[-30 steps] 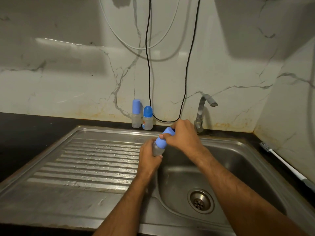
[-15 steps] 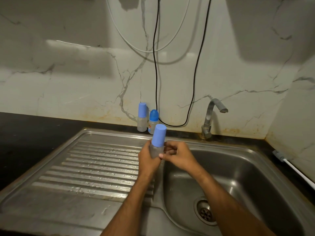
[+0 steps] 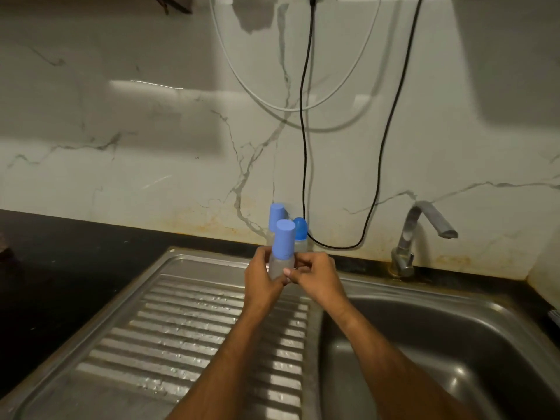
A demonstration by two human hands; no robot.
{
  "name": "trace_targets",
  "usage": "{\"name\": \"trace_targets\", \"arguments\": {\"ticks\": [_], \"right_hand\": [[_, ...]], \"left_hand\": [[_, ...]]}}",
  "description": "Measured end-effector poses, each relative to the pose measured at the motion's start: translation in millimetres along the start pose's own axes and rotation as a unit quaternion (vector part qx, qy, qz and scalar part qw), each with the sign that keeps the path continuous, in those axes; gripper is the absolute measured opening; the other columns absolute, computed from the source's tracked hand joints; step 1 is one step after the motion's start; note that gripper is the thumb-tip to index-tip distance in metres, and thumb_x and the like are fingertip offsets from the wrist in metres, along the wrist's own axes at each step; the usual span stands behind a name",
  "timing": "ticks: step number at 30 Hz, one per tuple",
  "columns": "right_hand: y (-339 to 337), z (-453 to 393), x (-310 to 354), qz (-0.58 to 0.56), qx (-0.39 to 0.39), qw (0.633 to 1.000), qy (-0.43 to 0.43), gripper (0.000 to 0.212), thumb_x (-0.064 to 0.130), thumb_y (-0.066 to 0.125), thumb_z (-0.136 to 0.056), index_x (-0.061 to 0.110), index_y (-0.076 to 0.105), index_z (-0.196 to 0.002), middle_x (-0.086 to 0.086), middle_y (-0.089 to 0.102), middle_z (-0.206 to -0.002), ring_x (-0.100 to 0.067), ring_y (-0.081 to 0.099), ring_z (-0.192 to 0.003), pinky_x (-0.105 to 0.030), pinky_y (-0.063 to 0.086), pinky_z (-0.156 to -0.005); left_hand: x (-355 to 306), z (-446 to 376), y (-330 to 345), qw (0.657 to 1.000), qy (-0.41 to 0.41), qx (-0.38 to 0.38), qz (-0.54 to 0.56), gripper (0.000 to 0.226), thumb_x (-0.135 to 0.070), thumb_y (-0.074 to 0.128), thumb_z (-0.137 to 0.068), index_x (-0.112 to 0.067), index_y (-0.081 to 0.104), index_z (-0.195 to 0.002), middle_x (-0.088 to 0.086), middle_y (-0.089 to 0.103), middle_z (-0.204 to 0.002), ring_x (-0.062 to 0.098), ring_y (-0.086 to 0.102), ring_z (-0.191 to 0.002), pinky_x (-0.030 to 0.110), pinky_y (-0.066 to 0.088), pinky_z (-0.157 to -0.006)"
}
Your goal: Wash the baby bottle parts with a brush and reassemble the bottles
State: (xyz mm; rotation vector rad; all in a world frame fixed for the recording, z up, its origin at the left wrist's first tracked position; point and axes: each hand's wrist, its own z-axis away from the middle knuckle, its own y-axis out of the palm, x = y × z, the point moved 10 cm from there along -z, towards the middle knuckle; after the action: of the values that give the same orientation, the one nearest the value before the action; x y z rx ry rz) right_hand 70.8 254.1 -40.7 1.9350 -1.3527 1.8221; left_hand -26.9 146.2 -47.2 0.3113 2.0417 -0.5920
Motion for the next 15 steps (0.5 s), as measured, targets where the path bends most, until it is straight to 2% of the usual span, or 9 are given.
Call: {"name": "trace_targets", "arguments": {"ticks": [4,8,10,13,15], "right_hand": [[13.9,-30.2,8.2,-0.001,-0.023,1.0,0.004,0.023,0.018,0.085,-0.079,0.018,0.078,-0.101,0.008,0.077,-0.082,-0.004,0.073,-0.08,-0.032,0.061,-0.085],[38.3,-59.4,17.3,-0.004,-0.031,0.999,0.006,0.013,0.024,0.086,-0.078,0.02,0.078,-0.088,0.005,0.074,-0.072,-0.007,0.071,-0.074,-0.033,0.061,-0.079],[47.2,-72.6,21.5,0.006,-0.049,0.999,0.013,0.014,0.027,0.087,-0.077,0.019,0.078,-0.084,0.006,0.07,-0.067,-0.005,0.065,-0.068,-0.026,0.058,-0.072],[61.9,-88.9,25.7,0.007,-0.071,0.997,0.024,0.015,0.026,0.088,-0.077,0.019,0.078,-0.085,0.008,0.071,-0.07,-0.003,0.067,-0.071,-0.018,0.053,-0.067],[73.1,-98.1,23.9,-0.008,-0.085,0.996,0.032,0.016,0.023,0.089,-0.076,0.018,0.075,-0.082,0.008,0.072,-0.072,-0.004,0.068,-0.072,-0.018,0.054,-0.066]], "left_hand": [[3.1,-32.8,-21.6,0.999,0.02,-0.006,-0.031,0.049,-0.01,0.089,-0.068,-0.024,0.062,-0.107,-0.02,0.056,-0.093,-0.002,0.053,-0.088,0.01,0.037,-0.071],[25.7,-68.2,-39.2,0.999,-0.004,0.005,-0.035,0.052,-0.005,0.087,-0.071,-0.015,0.067,-0.118,-0.008,0.069,-0.104,0.006,0.064,-0.096,0.017,0.049,-0.076],[36.7,-84.2,-48.7,0.999,-0.027,0.004,-0.035,0.053,0.0,0.084,-0.074,-0.012,0.066,-0.121,-0.008,0.07,-0.104,0.008,0.067,-0.097,0.014,0.052,-0.076],[49.0,-105.7,-59.2,0.998,-0.037,0.01,-0.045,0.051,0.003,0.082,-0.076,-0.011,0.066,-0.123,-0.008,0.07,-0.102,0.002,0.067,-0.092,0.011,0.052,-0.076],[58.5,-119.1,-61.8,0.998,-0.04,0.016,-0.05,0.052,0.0,0.083,-0.076,-0.011,0.066,-0.124,-0.004,0.072,-0.107,0.004,0.068,-0.092,0.019,0.057,-0.079]]}}
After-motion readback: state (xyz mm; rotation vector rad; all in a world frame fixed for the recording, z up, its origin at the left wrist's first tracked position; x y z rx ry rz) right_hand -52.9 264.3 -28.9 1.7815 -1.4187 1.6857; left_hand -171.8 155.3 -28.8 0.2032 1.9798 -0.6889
